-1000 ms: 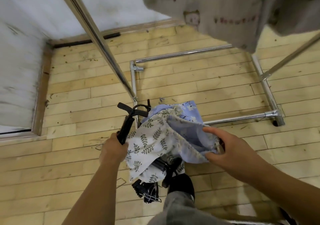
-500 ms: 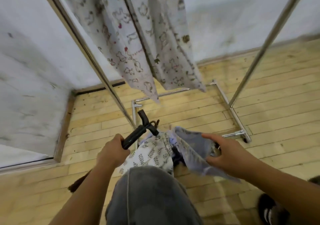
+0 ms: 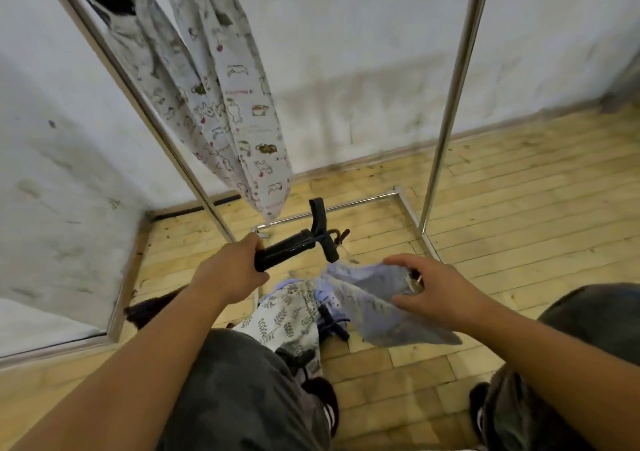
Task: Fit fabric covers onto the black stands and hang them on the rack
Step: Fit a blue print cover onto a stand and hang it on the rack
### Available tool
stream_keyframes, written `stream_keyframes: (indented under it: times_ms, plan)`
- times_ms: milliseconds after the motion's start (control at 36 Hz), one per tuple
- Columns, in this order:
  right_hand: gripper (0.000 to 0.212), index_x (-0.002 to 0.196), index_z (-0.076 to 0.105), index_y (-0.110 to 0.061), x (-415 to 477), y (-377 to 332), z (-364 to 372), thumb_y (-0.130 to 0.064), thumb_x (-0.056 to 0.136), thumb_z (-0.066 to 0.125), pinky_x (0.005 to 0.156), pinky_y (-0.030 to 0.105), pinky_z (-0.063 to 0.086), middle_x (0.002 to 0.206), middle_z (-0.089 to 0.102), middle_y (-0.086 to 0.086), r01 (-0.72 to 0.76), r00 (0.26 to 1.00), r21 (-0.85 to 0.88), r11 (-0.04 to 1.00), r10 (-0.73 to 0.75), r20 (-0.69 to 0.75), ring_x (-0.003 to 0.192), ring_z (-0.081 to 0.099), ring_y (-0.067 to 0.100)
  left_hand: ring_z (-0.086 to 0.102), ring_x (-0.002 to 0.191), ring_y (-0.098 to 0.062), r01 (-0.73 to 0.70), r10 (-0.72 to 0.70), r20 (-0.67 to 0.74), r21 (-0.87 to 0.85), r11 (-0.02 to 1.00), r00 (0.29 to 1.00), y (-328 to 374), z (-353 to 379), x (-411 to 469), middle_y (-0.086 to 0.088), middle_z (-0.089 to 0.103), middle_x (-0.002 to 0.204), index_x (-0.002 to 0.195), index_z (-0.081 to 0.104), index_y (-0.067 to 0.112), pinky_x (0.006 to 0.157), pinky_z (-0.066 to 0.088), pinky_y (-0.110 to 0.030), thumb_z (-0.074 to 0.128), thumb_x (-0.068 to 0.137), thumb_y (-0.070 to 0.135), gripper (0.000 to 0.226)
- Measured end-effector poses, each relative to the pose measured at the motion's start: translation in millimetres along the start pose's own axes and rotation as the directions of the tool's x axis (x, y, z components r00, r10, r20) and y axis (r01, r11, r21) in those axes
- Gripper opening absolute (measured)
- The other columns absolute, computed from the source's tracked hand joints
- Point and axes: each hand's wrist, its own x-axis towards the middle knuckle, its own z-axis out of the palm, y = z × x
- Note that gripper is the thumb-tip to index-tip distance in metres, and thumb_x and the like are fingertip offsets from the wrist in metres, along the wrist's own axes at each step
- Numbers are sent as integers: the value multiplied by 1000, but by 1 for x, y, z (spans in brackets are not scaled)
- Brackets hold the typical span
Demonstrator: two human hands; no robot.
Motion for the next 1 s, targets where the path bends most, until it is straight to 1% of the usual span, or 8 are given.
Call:
stream_keyframes:
  times_ms: [167,250,389,556,639,750,889,1000]
  plan:
    - [75,147,44,-51,-14,8,-2,-27,86,81,62,10,48,99,59,-18,-30,999,71,997,31,-15,85,61,1,60,74,-20,-74,97,-124,177,981,988,51,13,-18,4,60,92,107,44,29,59,50,-34,67,92,27,27]
    - [83,150,35,-54,-17,8,-3,-28,86,81,67,20,53,94,64,-7,-22,1000,76,997,23,-14,81,64,8,59,73,-23,-127,219,-213,375,918,952,64,31,-25,3,57,91,108,43,26,63,43,-35,66,91,19,29]
    - [92,156,29,-50,-16,7,3,-32,84,83,79,31,58,89,66,-5,47,999,6,999,-47,27,80,64,10,61,85,-24,-261,395,-152,535,804,906,78,46,-39,2,57,96,115,46,25,81,46,-40,64,86,9,38]
    - [85,156,34,-46,-15,7,22,-33,86,81,67,13,41,97,66,-6,88,995,-55,995,-84,62,83,58,9,60,95,-29,-353,492,-126,549,758,862,98,59,-59,-1,61,102,122,50,22,97,41,-44,60,87,7,40]
    - [80,155,38,-42,-19,6,32,-33,87,79,77,26,53,97,68,-7,98,992,-108,989,-88,91,85,63,12,61,97,-30,-388,536,-137,546,742,833,108,65,-65,-2,63,103,121,57,19,110,36,-49,70,81,9,44]
    - [71,148,48,-39,-23,6,40,-34,84,80,89,39,57,119,72,-5,79,995,-147,986,-68,76,102,67,17,62,99,-32,-434,589,-166,526,731,791,121,70,-74,-5,65,100,118,63,16,121,28,-54,70,78,6,42]
    - [55,136,58,-39,-31,6,37,-32,84,76,85,39,57,115,72,-9,92,993,-204,975,-74,91,102,66,15,59,102,-31,-441,587,-197,488,754,786,137,75,-92,-3,64,98,122,59,18,126,14,-53,55,82,4,43]
    - [50,130,61,-40,-42,0,37,-36,82,75,80,35,57,105,73,-12,111,990,-246,963,-84,117,96,66,12,59,99,-28,-411,541,-203,455,790,816,139,73,-97,0,64,94,117,57,21,127,15,-51,65,80,4,41]
